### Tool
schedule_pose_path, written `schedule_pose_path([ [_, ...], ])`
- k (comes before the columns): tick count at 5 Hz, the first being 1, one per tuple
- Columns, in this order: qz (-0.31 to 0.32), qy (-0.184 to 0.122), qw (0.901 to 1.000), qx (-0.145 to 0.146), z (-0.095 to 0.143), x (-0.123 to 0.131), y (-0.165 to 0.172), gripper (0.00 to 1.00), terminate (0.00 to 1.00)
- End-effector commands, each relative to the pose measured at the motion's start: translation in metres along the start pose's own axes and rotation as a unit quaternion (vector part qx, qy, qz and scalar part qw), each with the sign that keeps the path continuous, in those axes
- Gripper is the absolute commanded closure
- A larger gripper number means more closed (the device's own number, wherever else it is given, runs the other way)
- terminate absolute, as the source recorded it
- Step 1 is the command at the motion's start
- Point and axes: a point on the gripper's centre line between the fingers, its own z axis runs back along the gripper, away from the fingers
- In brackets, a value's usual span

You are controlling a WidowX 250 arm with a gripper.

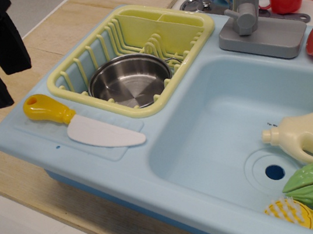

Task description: Put knife in pot or pan

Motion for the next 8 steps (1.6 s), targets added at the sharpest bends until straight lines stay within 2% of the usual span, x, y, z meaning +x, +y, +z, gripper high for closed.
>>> schedule_pose_path([
  [1, 0.002, -0.075, 0.9971, 0.008, -0.011, -0.005, 0.005, 0.0, 0.0],
  [2, 0.001, -0.11, 0.994, -0.002, -0.019, -0.004, 0.007, 0.0, 0.0],
  [3, -0.006, -0.113, 0.992, -0.055, -0.022, 0.002, 0.016, 0.0, 0.0],
  [5, 0.007, -0.178, 0.9837, -0.027, -0.028, -0.004, 0.012, 0.0, 0.0],
  [6, -0.009, -0.191, 0.9814, 0.014, -0.03, -0.006, 0.008, 0.0, 0.0],
  [7, -0.017, -0.194, 0.9804, 0.032, -0.031, -0.007, 0.007, 0.0, 0.0],
  [8, -0.016, -0.194, 0.9803, 0.034, -0.031, -0.007, 0.007, 0.0, 0.0],
])
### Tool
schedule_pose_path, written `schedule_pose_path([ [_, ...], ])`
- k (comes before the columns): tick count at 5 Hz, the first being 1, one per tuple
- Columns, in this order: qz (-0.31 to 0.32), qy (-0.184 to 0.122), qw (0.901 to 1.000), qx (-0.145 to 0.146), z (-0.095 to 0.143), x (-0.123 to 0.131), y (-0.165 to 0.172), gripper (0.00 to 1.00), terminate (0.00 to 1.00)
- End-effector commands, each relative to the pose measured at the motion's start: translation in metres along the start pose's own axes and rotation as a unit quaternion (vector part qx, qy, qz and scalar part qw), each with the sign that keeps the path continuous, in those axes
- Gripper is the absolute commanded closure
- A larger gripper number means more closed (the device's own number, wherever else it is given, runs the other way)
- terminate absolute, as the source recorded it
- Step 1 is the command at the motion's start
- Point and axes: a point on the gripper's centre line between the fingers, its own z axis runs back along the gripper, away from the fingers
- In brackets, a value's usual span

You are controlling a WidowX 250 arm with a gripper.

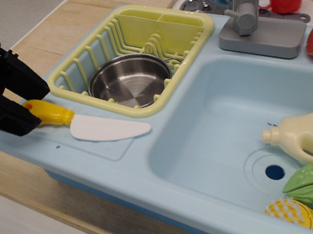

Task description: Put knife in pot or pan

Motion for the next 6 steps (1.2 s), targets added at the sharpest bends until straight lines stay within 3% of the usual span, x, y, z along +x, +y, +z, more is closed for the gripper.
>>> schedule_pose_path([
  [1, -0.004, 0.006, 0.9998, 0.016, 0.006, 0.0, 0.001, 0.0, 0.0],
  [2, -0.002, 0.018, 0.9996, 0.021, 0.007, 0.002, 0.001, 0.0, 0.0],
  [3, 0.002, 0.049, 0.9985, 0.023, 0.014, 0.01, 0.006, 1.0, 0.0],
  [4, -0.011, 0.07, 0.9972, 0.024, 0.026, 0.027, 0.018, 1.0, 0.0],
  [5, -0.022, 0.067, 0.9973, 0.02, 0.031, 0.042, 0.033, 1.0, 0.0],
  [6, -0.056, 0.032, 0.9979, 0.01, 0.024, 0.051, 0.049, 1.0, 0.0],
])
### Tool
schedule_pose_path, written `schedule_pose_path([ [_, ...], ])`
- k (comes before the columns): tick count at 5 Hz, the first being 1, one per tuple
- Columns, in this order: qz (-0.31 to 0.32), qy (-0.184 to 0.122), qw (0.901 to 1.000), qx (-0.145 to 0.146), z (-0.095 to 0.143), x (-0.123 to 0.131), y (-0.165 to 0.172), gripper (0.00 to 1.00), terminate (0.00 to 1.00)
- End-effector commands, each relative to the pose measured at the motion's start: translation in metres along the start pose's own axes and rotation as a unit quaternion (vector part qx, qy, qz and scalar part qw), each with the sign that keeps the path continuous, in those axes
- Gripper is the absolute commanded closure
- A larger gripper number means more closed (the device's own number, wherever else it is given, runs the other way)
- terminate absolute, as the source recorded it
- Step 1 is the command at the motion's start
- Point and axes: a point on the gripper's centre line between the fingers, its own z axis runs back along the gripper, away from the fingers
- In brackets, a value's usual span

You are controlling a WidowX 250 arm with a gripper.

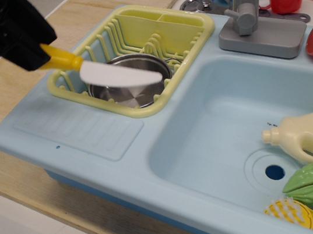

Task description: Put knife in pot or pan

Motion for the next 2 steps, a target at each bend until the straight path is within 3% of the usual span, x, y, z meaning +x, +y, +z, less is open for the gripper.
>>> schedule_pose_path([
  [1, -0.057, -0.039, 0.9976, -0.003, -0.01, 0.013, 0.027, 0.0, 0.0],
  [2, -0.076, -0.054, 0.9951, -0.034, -0.023, 0.016, 0.039, 0.0, 1.0],
])
